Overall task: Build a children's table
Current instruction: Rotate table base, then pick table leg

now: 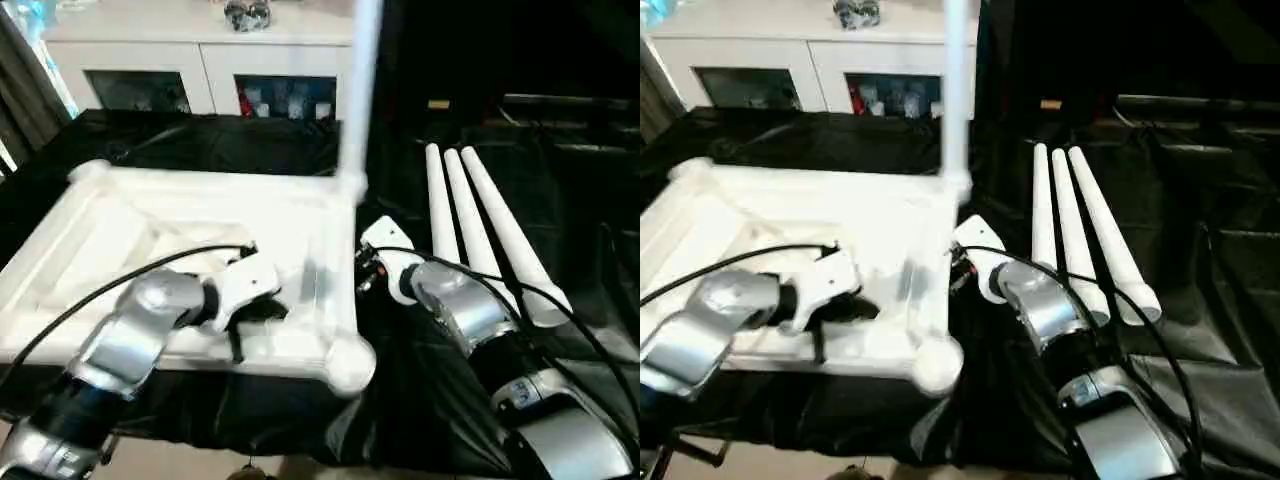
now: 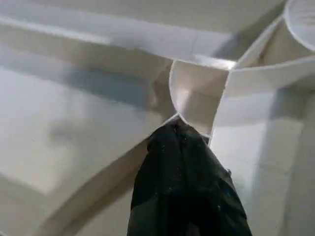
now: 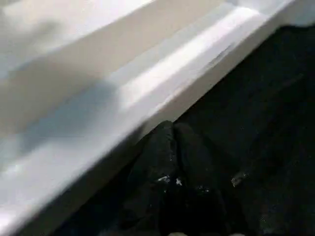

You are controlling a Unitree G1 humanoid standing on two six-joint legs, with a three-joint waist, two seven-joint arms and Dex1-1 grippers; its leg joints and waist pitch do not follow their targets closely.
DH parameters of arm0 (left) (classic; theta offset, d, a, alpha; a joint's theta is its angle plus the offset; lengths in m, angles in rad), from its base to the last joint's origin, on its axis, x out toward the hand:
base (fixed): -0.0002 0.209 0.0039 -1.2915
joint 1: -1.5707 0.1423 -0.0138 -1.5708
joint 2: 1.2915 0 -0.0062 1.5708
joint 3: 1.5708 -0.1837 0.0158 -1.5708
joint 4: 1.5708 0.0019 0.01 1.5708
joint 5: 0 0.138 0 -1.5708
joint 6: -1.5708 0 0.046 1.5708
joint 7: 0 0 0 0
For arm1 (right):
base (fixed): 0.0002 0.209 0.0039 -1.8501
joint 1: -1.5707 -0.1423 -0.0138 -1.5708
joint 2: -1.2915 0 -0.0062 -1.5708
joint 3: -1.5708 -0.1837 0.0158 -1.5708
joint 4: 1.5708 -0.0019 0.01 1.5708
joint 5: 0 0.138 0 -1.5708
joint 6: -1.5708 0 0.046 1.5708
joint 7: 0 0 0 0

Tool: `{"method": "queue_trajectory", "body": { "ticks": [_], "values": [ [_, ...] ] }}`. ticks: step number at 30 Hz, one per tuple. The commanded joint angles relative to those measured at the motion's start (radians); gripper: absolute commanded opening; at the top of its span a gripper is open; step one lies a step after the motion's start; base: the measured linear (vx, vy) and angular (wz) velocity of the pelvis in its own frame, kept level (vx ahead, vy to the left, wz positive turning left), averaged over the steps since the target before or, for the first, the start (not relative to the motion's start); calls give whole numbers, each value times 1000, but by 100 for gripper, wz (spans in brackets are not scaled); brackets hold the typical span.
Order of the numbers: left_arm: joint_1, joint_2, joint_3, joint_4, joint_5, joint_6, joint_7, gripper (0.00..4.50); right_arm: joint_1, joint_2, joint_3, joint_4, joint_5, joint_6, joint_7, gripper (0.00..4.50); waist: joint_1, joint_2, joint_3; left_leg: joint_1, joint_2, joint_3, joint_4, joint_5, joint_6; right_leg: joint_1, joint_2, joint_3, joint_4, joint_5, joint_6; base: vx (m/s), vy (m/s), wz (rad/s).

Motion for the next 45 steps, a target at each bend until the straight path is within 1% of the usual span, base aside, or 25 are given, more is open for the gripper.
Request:
{"method": "queue_trajectory", "body": {
  "ticks": [1, 8, 12, 16, 17, 18, 20, 21, 22, 23, 24, 25, 26, 27, 29, 30, 32, 33, 34, 35, 36, 40, 42, 43, 45],
  "values": [
    [-24, -9, -13, 49, 32, -32, 51, 0, -20, 15, 3, 7, 5, -23, 4, 2, 1, -1, -61, 6, 20, -7, -77, -200, -11, 49, -54, 53, -76, -207, -193, 0, 0, 0],
    [-47, -10, 11, 107, 37, -93, 92, 0, -10, -2, -19, -13, 5, -19, 0, 2, 1, -1, -65, 3, 21, -7, -73, -171, -7, 51, -53, 52, -67, -155, -202, 0, 0, 0],
    [-45, 1, 32, 129, 29, -123, 92, 0, -1, -25, -58, -69, 25, -3, -1, 2, 3, -2, -66, 3, 21, -7, -72, -160, -3, 52, -52, 52, -64, -125, -206, 0, 0, 0],
    [-35, 2, 87, 131, -24, -184, 89, 0, 2, -48, -133, -145, 73, 27, -18, 2, 4, -1, -66, 5, 20, -6, -71, -160, -1, 50, -51, 53, -65, -125, -205, 0, 0, 0],
    [-20, -11, 137, 81, -72, -185, 93, 0, 8, -55, -188, -200, 113, 63, -32, 2, 6, -1, -66, 5, 21, -6, -72, -162, -3, 51, -52, 53, -64, -125, -206, 0, 0, 0],
    [-18, -12, 141, 76, -76, -185, 94, 0, 9, -55, -193, -204, 116, 67, -33, 2, 5, -2, -67, 4, 23, -6, -73, -159, -3, 53, -54, 53, -62, -117, -208, 0, 0, 0],
    [-14, -39, 192, 38, -118, -165, 131, 0, 15, -58, -237, -252, 142, 107, -58, 38, 4, -2, -65, 6, 24, -5, -73, -160, -5, 51, -51, 53, -63, -114, -213, 0, 0, 0],
    [-14, -39, 192, 38, -118, -165, 131, 0, 15, -58, -237, -252, 142, 107, -58, 38, 7, -1, -67, 8, 23, -4, -72, -159, -5, 49, -51, 52, -63, -114, -216, 0, 0, 0],
    [-17, -53, 214, 31, -132, -154, 153, 0, 16, -58, -251, -268, 146, 121, -71, 51, 5, -3, -64, 3, 21, -5, -72, -162, -5, 51, -50, 51, -63, -122, -214, 0, 0, 0],
    [-17, -74, 239, 6, -149, -137, 182, 20, 11, -57, -283, -285, 147, 160, -113, 58, 5, -4, -65, 6, 20, -4, -72, -167, -5, 51, -50, 51, -66, -138, -207, 0, 0, 0],
    [-17, -74, 239, 6, -149, -137, 182, 20, 11, -57, -283, -285, 147, 160, -113, 58, 0, -1, -64, 6, 19, -3, -72, -164, -9, 50, -48, 52, -67, -142, -207, 0, 0, 0],
    [-8, -96, 259, -34, -176, -113, 196, 40, 8, -55, -318, -312, 163, 204, -136, 78, 0, 1, -65, 7, 20, -3, -71, -161, -13, 51, -49, 52, -67, -142, -206, 0, 0, 0],
    [1, -107, 264, -59, -191, -102, 199, 40, 10, -54, -335, -333, 175, 225, -146, 84, 3, -6, -66, 5, 20, -3, -71, -146, -9, 54, -50, 53, -64, -132, -206, 0, 0, 0],
    [11, -116, 266, -81, -203, -91, 200, 40, 13, -54, -348, -353, 183, 245, -152, 84, 4, -9, -64, 2, 19, -3, -71, -138, -4, 52, -49, 52, -66, -137, -203, 0, 0, 0],
    [22, -126, 257, -112, -213, -71, 198, 77, 16, -57, -348, -367, 189, 277, -145, 112, 5, -9, -65, 4, 20, -3, -70, -132, 2, 52, -49, 52, -65, -139, -196, 0, 0, 0],
    [47, -134, 249, -166, -234, -35, 196, 82, 20, -48, -345, -388, 193, 309, -156, 122, 1, -4, -65, 1, 19, -3, -70, -132, -1, 54, -48, 51, -65, -141, -193, 0, 0, 0],
    [71, -140, 237, -223, -263, 5, 186, 96, 20, -32, -354, -408, 196, 349, -186, 135, -3, -7, -64, -2, 20, -4, -72, -121, -1, 54, -48, 51, -64, -132, -196, 0, 0, 0],
    [82, -142, 232, -245, -273, 16, 185, 110, 19, -26, -354, -416, 193, 367, -204, 145, -3, -11, -64, 3, 19, -1, -70, -127, -2, 50, -47, 52, -67, -144, -195, 0, 0, 0],
    [90, -146, 227, -263, -279, 26, 188, 110, 16, -23, -355, -418, 188, 377, -218, 145, -2, -11, -64, 1, 18, -2, -70, -123, -2, 51, -46, 52, -65, -143, -195, 0, 0, 0],
    [97, -149, 223, -277, -284, 32, 191, 128, 16, -19, -354, -422, 185, 384, -229, 165, -1, -10, -63, 3, 18, -1, -71, -127, -3, 49, -46, 53, -68, -158, -191, 0, 0, 0],
    [109, -153, 224, -299, -296, 51, 196, 133, 14, -21, -342, -430, 170, 418, -243, 172, -1, -14, -61, 4, 18, 1, -71, -133, -6, 48, -44, 53, -71, -173, -184, 0, 0, 0],
    [119, -166, 226, -323, -308, 78, 215, 160, 8, -28, -321, -450, 131, 486, -282, 195, 1, -10, -60, 5, 17, -1, -72, -136, -20, 47, -43, 54, -72, -190, -166, 0, 0, 0],
    [121, -167, 223, -328, -307, 84, 218, 180, 6, -37, -306, -456, 103, 491, -306, 217, 1, -9, -61, 5, 16, -1, -73, -133, -30, 48, -43, 53, -73, -192, -152, 0, 0, 0],
    [122, -168, 221, -333, -311, 96, 220, 185, 3, -37, -317, -449, 101, 500, -327, 219, 1, -6, -60, 4, 16, -2, -73, -135, -32, 48, -43, 53, -72, -192, -149, 0, 0, 0],
    [125, -163, 214, -343, -314, 111, 224, 195, 0, -34, -332, -444, 103, 518, -353, 228, 0, -7, -60, 5, 15, -2, -73, -137, -38, 49, -43, 53, -73, -188, -142, 0, 0, 0]
  ]
}}
